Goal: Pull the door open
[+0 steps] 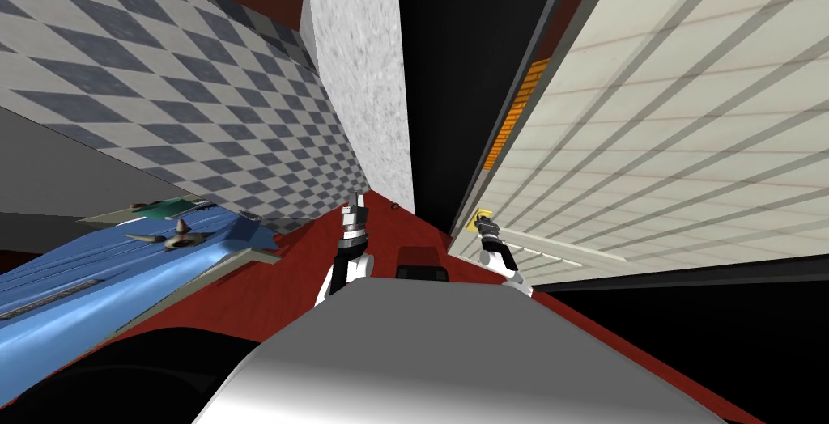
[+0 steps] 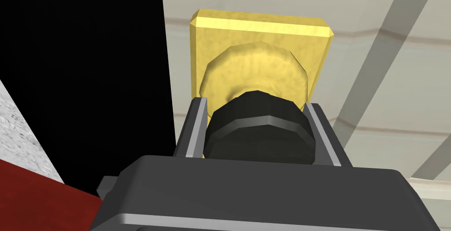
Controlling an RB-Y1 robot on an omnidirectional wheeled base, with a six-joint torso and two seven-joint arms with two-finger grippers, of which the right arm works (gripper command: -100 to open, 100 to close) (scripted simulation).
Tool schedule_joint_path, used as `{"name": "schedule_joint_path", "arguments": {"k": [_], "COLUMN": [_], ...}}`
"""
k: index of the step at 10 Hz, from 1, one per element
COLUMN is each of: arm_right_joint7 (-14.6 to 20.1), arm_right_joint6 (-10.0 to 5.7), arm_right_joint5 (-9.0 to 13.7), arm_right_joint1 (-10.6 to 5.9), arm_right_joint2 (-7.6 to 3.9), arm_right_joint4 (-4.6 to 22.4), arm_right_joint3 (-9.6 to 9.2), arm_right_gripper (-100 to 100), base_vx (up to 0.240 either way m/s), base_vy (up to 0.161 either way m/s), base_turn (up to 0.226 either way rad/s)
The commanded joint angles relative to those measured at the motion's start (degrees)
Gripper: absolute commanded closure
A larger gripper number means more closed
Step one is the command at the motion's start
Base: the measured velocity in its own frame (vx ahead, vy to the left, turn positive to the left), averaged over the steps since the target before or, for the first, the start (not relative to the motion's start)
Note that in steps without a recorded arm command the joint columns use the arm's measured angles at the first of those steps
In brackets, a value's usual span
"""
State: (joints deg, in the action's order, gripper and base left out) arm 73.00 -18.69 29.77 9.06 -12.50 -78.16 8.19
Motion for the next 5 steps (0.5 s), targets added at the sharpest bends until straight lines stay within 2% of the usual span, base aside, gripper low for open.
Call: {"name": "schedule_joint_path", "arguments": {"k": [1,3,5], "arm_right_joint7": [1.34,3.27,5.32], "arm_right_joint6": [-0.28,-0.70,-1.16], "arm_right_joint5": [0.01,0.08,0.15], "arm_right_joint1": [0.68,1.69,2.77], "arm_right_joint2": [-0.86,-2.38,-4.00], "arm_right_joint4": [-0.33,-1.00,-1.71], "arm_right_joint3": [-0.98,-2.27,-3.64], "arm_right_gripper": [100,100,100], "base_vx": [-0.245,-0.250,-0.247], "base_vy": [-0.050,-0.086,-0.021], "base_turn": [0.192,0.202,0.152]}}
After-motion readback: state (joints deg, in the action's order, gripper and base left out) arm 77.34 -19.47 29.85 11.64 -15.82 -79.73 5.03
